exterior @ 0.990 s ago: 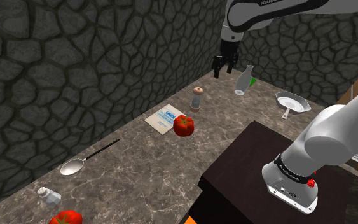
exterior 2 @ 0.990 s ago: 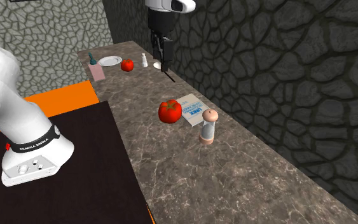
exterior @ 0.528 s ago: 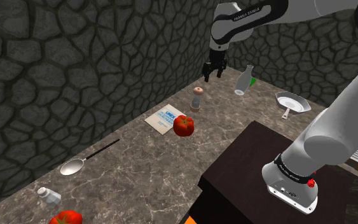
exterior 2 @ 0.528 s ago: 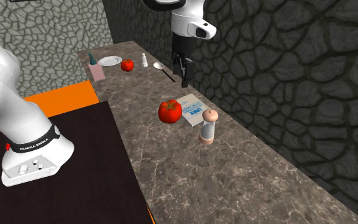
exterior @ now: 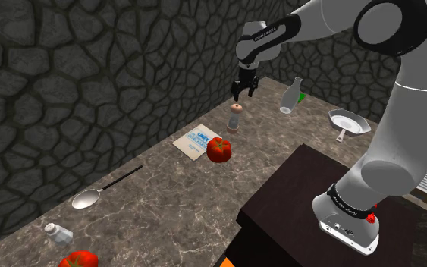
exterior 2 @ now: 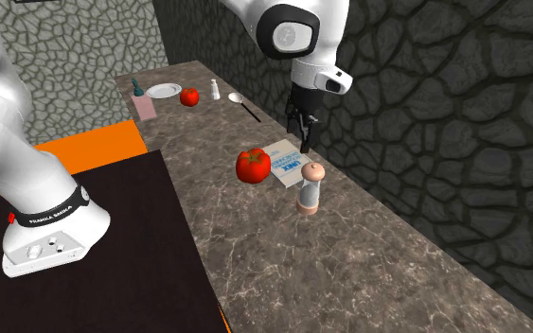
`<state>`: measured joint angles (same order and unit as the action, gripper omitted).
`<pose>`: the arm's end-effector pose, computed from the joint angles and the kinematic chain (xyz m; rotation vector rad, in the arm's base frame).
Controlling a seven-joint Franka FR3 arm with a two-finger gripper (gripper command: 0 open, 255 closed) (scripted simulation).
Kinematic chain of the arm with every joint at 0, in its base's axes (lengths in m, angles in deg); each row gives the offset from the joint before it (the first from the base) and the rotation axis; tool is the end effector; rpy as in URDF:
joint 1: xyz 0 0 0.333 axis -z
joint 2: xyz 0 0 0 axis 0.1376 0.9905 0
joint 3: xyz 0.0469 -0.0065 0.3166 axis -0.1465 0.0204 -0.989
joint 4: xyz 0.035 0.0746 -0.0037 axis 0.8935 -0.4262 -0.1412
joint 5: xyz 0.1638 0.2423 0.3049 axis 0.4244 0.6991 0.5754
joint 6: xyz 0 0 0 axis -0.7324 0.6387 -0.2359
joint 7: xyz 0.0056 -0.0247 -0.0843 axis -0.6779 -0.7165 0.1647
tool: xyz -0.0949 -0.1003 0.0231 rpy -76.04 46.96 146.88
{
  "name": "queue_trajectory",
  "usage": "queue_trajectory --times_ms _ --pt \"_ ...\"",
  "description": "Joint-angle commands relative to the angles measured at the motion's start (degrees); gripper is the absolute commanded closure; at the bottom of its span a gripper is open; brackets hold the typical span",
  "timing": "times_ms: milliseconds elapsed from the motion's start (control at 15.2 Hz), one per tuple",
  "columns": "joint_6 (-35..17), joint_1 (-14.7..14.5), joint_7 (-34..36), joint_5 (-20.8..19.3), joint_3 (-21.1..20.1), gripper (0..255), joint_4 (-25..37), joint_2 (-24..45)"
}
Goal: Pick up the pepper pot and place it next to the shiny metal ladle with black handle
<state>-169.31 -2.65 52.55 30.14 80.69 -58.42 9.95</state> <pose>0.6129 -0.1396 0.2693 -3.1050 0.3157 0.1423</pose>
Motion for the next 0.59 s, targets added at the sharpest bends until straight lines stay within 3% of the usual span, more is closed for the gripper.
queue_trajectory --times_ms 0,396,528 --pt "-0.8 0.5 -0.3 0.6 0.0 0 3.3 4.1" --pt "-0.9 2.4 -0.8 2.1 -0.2 0 16.0 16.9" --pt "-2.1 2.5 -0.9 2.2 -0.3 0 15.6 17.7"
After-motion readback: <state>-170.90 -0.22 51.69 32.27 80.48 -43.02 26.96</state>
